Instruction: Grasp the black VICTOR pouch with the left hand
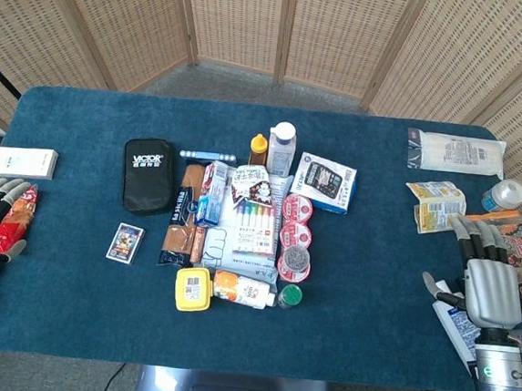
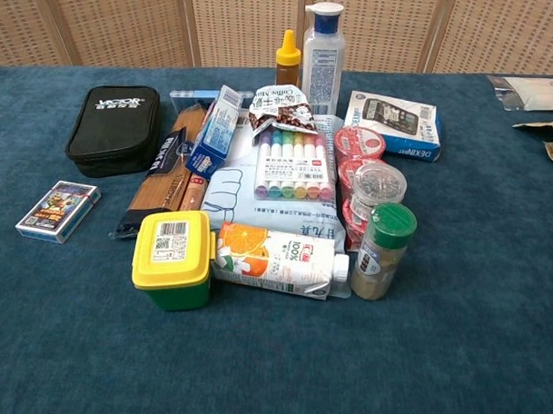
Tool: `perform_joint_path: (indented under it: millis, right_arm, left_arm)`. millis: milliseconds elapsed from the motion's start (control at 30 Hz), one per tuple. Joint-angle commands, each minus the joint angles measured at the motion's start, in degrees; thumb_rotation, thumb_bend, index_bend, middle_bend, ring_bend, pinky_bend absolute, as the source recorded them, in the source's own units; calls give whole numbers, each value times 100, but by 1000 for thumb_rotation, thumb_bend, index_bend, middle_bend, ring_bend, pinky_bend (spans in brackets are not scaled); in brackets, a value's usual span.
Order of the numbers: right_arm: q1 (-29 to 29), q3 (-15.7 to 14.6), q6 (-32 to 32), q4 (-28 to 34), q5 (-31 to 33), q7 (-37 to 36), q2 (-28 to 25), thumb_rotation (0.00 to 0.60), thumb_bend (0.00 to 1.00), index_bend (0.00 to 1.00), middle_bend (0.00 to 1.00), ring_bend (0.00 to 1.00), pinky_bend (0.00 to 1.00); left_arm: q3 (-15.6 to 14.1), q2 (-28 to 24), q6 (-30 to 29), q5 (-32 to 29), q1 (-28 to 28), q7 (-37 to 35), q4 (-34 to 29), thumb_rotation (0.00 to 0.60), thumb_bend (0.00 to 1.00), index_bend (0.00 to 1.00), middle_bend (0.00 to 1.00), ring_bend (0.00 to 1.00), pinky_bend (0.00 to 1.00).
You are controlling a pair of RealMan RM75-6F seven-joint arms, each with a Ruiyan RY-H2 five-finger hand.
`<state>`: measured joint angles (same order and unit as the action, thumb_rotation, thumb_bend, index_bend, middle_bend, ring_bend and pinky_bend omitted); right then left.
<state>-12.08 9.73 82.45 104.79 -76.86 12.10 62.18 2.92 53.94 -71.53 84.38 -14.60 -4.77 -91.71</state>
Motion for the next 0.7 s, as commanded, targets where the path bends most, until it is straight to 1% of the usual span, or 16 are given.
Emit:
perform_joint_path:
  millis: [33,167,233,400,467,567,700]
  right_arm:
    - [13,10,18,12,3,-5,-19,468,281,0,0,0,0]
    - [13,24,25,57,15,55,-50,466,282,0,0,0,0]
    - [12,38,34,93,28,97,-70,468,282,0,0,0,0]
    - [31,56,84,170,44,189,-107,471,283,0,0,0,0]
    - [45,60,105,205,60,227,-131,472,282,0,0,0,0]
    - [72,66,150,254,74,267,-154,473,281,0,0,0,0]
    - [102,71,188,298,114,318,-177,470,284,0,0,0,0]
  left_arm:
    - [31,142,263,1,-226,325,287,600,357,0,0,0,0]
    - [49,276,558,20,-464,486,539,600,357,0,0,0,0]
    - [69,389,639,61,-578,549,748,600,342,0,0,0,0]
    - [62,733,757,223,-810,714,1389,600,183,0,0,0,0]
    - [49,883,893,254,-931,704,1677,600,135,0,0,0,0]
    - [47,1095,1080,284,-1109,578,2050,600,96,0,0,0,0]
    - [40,1421,1240,361,-1330,394,2535,600,88,0,0,0,0]
